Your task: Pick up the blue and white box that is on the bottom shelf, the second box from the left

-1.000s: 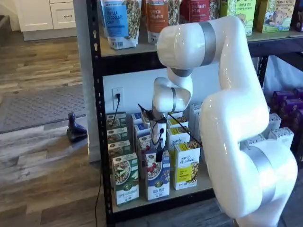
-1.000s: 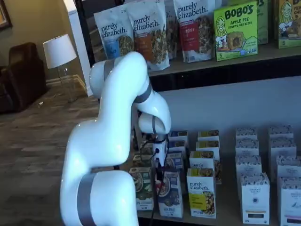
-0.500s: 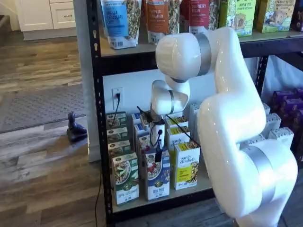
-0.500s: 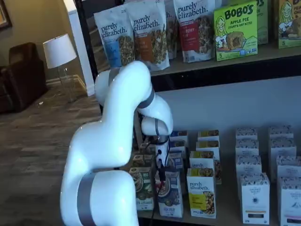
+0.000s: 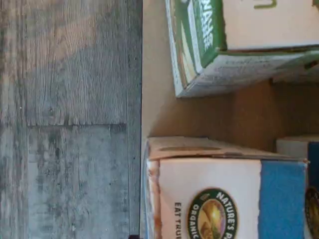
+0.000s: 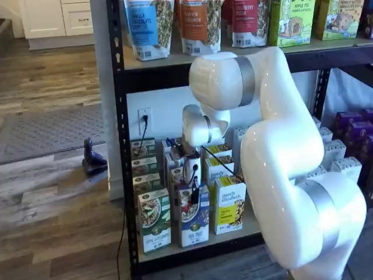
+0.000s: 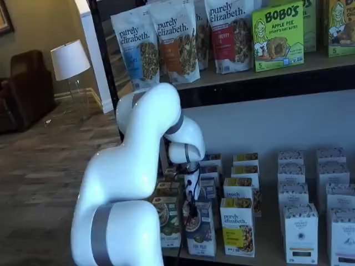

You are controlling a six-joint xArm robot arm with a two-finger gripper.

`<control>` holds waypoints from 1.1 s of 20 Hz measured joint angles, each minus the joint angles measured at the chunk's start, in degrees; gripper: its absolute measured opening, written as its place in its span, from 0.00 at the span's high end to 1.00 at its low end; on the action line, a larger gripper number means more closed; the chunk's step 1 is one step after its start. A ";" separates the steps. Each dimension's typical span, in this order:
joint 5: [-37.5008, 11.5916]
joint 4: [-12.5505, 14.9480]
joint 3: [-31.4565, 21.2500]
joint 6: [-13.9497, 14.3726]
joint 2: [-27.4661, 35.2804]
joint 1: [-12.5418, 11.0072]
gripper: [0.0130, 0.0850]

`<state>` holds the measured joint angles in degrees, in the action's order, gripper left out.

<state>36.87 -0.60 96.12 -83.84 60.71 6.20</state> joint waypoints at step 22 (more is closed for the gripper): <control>0.43 2.55 1.38 2.22 2.67 0.11 0.00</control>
<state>37.30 1.95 97.50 -81.62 63.38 6.30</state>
